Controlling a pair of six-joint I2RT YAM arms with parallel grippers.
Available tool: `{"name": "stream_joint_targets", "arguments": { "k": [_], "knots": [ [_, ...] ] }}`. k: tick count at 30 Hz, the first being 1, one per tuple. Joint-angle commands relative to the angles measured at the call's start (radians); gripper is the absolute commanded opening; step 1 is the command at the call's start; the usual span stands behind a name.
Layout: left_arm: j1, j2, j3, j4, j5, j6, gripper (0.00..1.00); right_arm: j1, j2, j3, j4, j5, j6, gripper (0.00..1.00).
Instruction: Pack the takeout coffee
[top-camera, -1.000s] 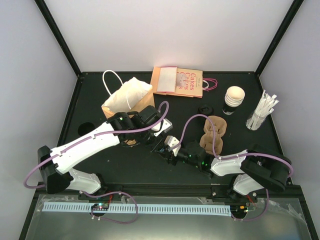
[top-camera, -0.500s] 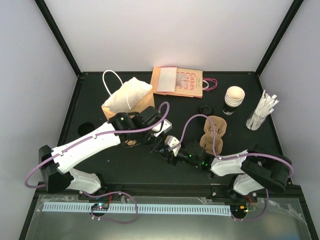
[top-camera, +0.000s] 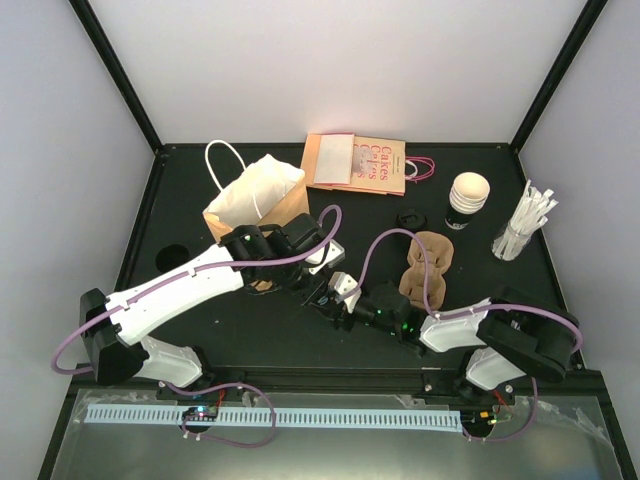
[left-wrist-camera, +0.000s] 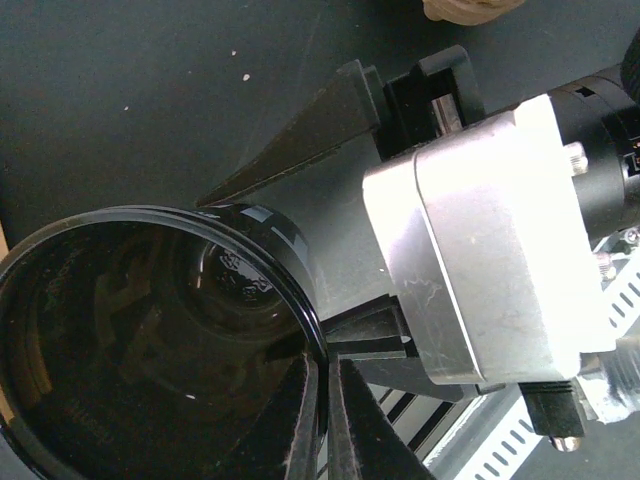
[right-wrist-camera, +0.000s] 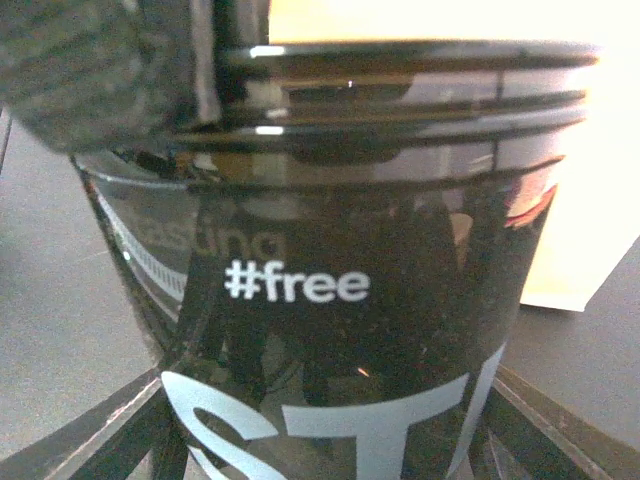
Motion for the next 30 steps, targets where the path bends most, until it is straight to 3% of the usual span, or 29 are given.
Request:
{"name": "stream_joint_targets", "arguments": {
  "k": [1,14,27,30],
  "knots": [
    [0.0,-0.001,0.05,-0.044,-0.046,0.01,0.02,0.005,0.038,-0.012,0.095,0.016,0.003,0.73],
    [0.0,0.004,0.036,-0.058,-0.089,0.014,0.02,0.004,0.151,-0.014,0.166,0.023,0.011,0.76],
    [0.01,-0.002,0.007,-0.011,0.002,0.037,0.01,0.005,0.143,-0.02,0.167,0.025,0.0,0.74],
    [0.014,-0.003,0.0,-0.002,0.023,0.037,0.01,0.004,0.141,-0.022,0.175,0.02,-0.002,0.81]
  ]
}}
